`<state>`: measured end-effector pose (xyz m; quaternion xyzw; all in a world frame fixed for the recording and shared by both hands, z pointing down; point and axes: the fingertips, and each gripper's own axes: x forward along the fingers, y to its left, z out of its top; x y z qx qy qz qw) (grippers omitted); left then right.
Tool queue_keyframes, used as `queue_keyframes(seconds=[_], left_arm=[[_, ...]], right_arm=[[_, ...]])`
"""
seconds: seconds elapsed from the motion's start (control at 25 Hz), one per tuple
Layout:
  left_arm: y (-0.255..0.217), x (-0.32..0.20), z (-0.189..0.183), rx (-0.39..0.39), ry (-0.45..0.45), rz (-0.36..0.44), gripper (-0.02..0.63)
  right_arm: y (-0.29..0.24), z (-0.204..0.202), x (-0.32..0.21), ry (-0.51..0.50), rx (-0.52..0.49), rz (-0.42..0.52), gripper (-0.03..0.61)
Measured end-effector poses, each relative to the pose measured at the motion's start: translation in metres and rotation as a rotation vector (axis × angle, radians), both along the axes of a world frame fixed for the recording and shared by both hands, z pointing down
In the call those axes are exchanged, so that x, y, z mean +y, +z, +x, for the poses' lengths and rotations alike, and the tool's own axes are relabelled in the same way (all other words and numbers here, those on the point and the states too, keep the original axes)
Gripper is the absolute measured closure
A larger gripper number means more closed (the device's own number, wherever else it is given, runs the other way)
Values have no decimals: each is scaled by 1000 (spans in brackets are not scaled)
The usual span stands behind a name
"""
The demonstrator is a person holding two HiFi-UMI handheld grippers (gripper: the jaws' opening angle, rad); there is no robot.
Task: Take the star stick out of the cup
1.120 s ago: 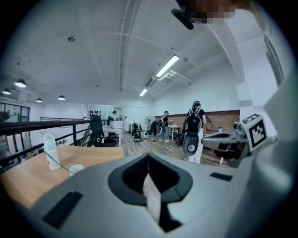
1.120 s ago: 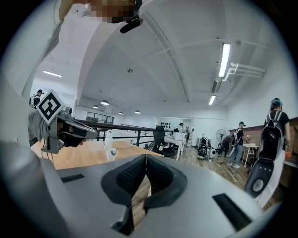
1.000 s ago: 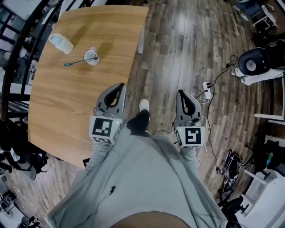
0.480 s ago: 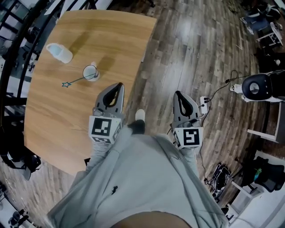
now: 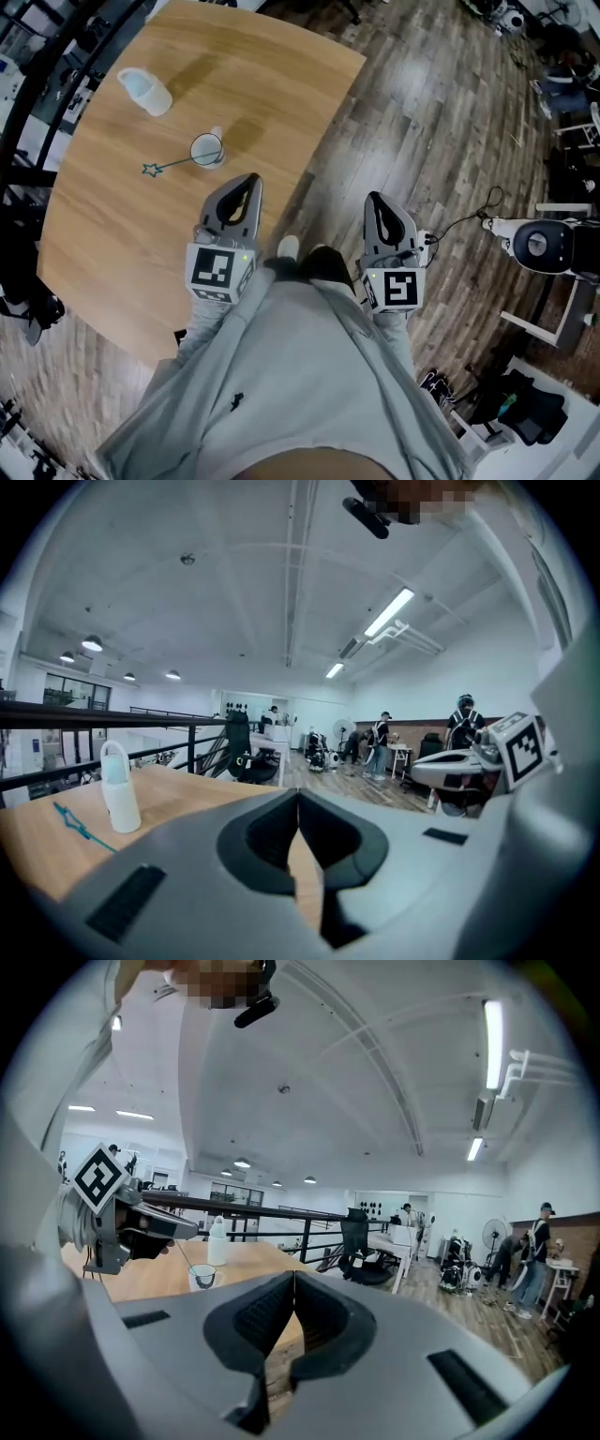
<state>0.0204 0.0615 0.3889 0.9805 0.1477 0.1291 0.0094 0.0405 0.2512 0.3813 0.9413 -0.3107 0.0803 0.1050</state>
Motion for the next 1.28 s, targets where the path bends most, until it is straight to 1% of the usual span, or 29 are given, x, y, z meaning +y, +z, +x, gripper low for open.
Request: queue_keyframes(seconds=[0.16,0.32,0.4,0.56,0.76,0.88,0.96,1.08,1.28], left_arm=[[4,-23,2,-7,-79,1,594],[3,-52,9,9,-177,2,594],[3,-69,9,12,-256,4,594],[1,-95,9,14,-435,5,594],[-5,-126,18,24,-615,0,594],[-12,-143,17,27,-769,9,594],[-16,-149,15,23,-860,19,594],[-17,-154,12,16,-963,26,594],[-18,-166,-12,7,-1141,35,594]], right_arm=[[4,18,-25,-76,-8,9,561],[8,44,-59,-177,-9,13,561],[8,58,-82,-257,-6,18,561],[4,88,-132,-458,2,10,561],[-1,122,-188,-644,2,18,561],[-7,136,-228,-810,4,18,561],[-10,143,-250,-910,1,27,561],[-9,150,-274,-1014,-16,40,561],[-7,136,-312,-1185,-31,54,561]])
